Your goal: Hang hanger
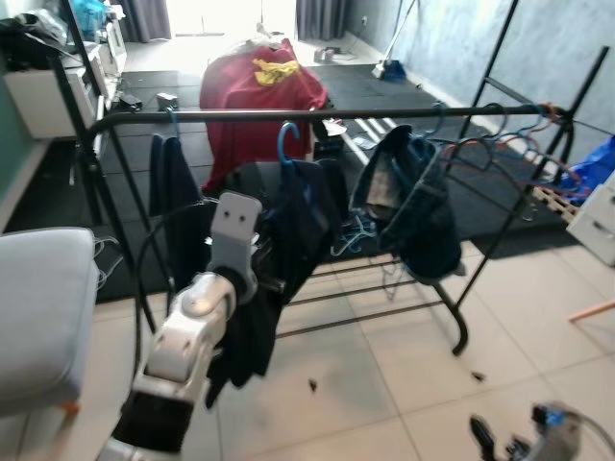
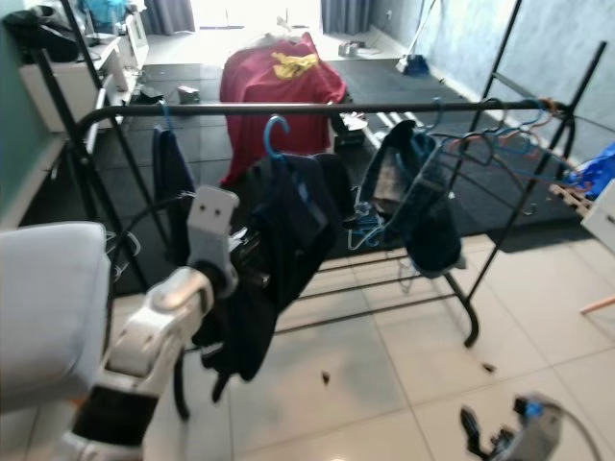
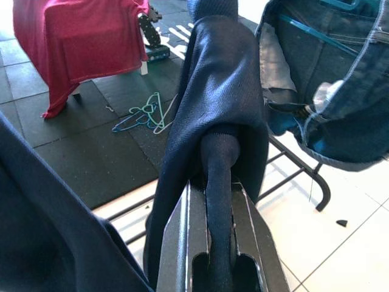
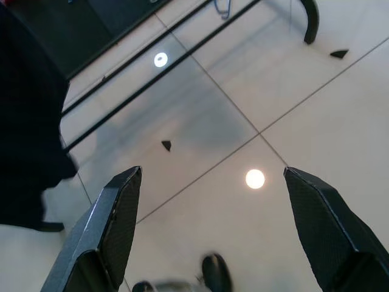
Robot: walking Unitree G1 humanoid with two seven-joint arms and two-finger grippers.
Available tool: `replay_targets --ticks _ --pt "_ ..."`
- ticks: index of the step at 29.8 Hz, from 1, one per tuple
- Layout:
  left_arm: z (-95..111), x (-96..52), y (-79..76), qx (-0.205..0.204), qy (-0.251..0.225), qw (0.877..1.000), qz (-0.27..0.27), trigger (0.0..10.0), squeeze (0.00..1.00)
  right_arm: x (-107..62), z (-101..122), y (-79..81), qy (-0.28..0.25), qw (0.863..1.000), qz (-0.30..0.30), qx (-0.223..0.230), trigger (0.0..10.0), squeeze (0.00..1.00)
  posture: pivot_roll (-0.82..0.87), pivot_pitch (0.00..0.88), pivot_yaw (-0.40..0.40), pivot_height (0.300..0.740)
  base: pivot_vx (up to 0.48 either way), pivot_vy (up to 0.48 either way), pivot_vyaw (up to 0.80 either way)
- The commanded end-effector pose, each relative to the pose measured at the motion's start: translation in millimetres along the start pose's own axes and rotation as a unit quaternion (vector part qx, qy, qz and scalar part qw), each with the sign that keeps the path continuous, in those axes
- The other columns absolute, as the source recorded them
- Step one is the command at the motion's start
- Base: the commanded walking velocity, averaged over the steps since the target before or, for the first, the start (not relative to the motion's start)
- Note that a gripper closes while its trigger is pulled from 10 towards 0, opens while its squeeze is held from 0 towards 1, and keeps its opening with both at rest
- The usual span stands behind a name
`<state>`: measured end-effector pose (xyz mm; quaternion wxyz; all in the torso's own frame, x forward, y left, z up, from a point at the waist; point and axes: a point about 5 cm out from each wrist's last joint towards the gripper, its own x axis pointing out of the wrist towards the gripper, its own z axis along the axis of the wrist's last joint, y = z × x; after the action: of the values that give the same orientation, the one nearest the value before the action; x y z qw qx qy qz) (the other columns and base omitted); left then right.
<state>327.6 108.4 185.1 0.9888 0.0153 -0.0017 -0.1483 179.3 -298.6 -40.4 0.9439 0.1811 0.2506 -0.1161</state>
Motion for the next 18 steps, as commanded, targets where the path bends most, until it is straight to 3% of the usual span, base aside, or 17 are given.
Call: replay_targets --ticks 1,14,18 --pt "10 1.3 -9.4 -0.008 -0.022 1.000 -0.012 10.0 0.00 -2.5 1 -5.8 0.000 1.000 -0.011 -0.006 10.0 0.00 -0.06 0.076 -0.051 0.740 0.356 0.000 0.00" --pt "5 1.1 -5.9 -0.025 -0.005 0.999 0.027 10.0 0.00 -2.5 3 -7.3 0.001 1.000 -0.014 -0.004 10.0 0.00 -0.06 0.080 -0.049 0.740 0.336 0.000 0.00" --pt "-2 -0.2 1.4 -0.050 0.021 0.997 0.062 10.0 0.00 -2.5 3 -7.5 0.001 1.000 -0.015 -0.004 10.0 0.00 -0.06 0.080 -0.049 0.740 0.067 0.000 0.00"
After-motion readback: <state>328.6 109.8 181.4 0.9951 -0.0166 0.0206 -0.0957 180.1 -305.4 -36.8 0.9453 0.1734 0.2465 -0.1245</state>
